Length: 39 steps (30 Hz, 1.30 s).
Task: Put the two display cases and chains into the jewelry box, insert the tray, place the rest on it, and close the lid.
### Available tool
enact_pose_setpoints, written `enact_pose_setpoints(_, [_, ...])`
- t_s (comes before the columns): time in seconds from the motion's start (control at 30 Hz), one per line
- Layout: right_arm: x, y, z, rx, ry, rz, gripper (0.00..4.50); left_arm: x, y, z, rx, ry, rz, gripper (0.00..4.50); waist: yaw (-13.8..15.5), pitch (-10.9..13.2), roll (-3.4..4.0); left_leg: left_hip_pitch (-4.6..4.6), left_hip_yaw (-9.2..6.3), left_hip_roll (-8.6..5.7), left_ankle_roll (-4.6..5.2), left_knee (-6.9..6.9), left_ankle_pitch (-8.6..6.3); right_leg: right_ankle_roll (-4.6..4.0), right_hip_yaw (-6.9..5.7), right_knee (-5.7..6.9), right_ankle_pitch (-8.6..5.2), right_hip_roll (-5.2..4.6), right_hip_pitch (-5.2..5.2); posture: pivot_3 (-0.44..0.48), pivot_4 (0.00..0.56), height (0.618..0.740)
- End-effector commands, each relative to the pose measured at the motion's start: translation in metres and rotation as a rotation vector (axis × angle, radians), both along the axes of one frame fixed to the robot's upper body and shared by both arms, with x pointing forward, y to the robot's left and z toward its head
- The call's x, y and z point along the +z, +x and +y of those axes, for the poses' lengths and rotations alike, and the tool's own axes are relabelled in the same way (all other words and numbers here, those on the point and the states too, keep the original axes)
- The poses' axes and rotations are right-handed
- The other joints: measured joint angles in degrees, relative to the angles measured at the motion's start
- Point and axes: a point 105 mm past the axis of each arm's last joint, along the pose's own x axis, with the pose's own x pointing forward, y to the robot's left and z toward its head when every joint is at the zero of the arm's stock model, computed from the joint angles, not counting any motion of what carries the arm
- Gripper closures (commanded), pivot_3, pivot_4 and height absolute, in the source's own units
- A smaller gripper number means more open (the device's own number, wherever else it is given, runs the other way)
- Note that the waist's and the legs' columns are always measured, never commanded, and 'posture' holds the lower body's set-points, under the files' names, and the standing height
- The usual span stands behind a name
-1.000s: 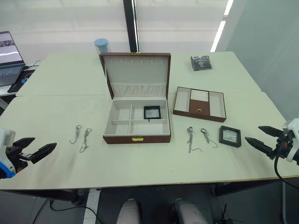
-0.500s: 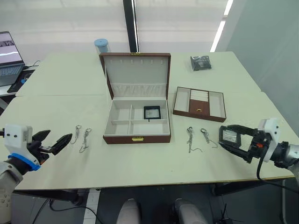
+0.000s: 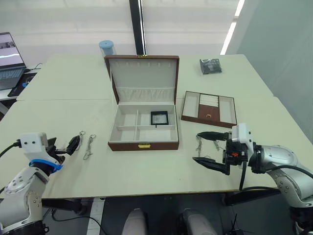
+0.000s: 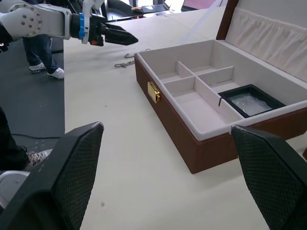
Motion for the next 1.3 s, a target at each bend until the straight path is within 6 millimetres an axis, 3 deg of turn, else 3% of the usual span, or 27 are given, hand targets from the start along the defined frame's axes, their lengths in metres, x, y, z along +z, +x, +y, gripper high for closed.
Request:
enact_pose_setpoints(0.03, [0.006,-0.001,0.007,0.018,0.0,-0.051,0.0,0.005,0.008,0.004,0.007,0.037,-0.036,0.01,0.04,0.0,0.0,0.0,0.01,0.0,0.0,0.0,0.0,0.0,-0.02,0.0,0.0,0.0,0.0,0.0,0.15,0.74])
enact_pose_setpoints(0.4, [0.001,-0.003,0.021,0.027,0.017,-0.041,0.0,-0.015,0.02,0.003,-0.008,0.051,-0.006,0.01,0.02,-0.01,-0.02,0.0,0.0,0.01,0.0,-0.01,0.0,0.0,-0.03,0.01,0.0,0.02,-0.01,0.0,0.15,0.74])
enact_pose_setpoints(0.7, [0.0,-0.002,0.021,0.017,0.025,-0.037,0.0,-0.027,0.021,0.003,-0.041,0.062,0.048,0.01,0.03,-0.02,0.0,0.02,0.0,0.01,0.0,-0.01,0.0,0.0,-0.03,0.02,0.0,0.01,0.0,0.0,0.15,0.74])
enact_pose_setpoints(0.8, [-0.001,-0.003,0.021,0.016,0.026,-0.034,0.0,-0.033,0.019,0.002,-0.041,0.048,0.06,0.63,0.03,-0.02,0.0,0.02,0.0,0.02,0.0,-0.01,0.0,0.0,-0.02,0.02,0.0,0.0,0.01,0.0,0.15,0.74])
enact_pose_setpoints(1.2, [-0.006,-0.003,0.019,0.019,0.02,-0.029,0.0,-0.04,0.018,0.0,-0.043,0.027,0.066,4.3,0.04,-0.04,0.03,0.03,0.0,0.01,0.0,-0.01,0.0,0.0,-0.03,0.02,0.0,-0.07,0.03,0.0,0.15,0.74])
enact_pose_setpoints(1.3, [-0.006,-0.003,0.019,0.019,0.02,-0.031,0.0,-0.039,0.019,0.0,-0.044,0.024,0.049,4.47,0.05,-0.04,0.03,0.03,0.01,0.01,0.0,-0.01,0.0,0.0,-0.02,0.02,0.0,-0.07,0.03,0.0,0.15,0.74])
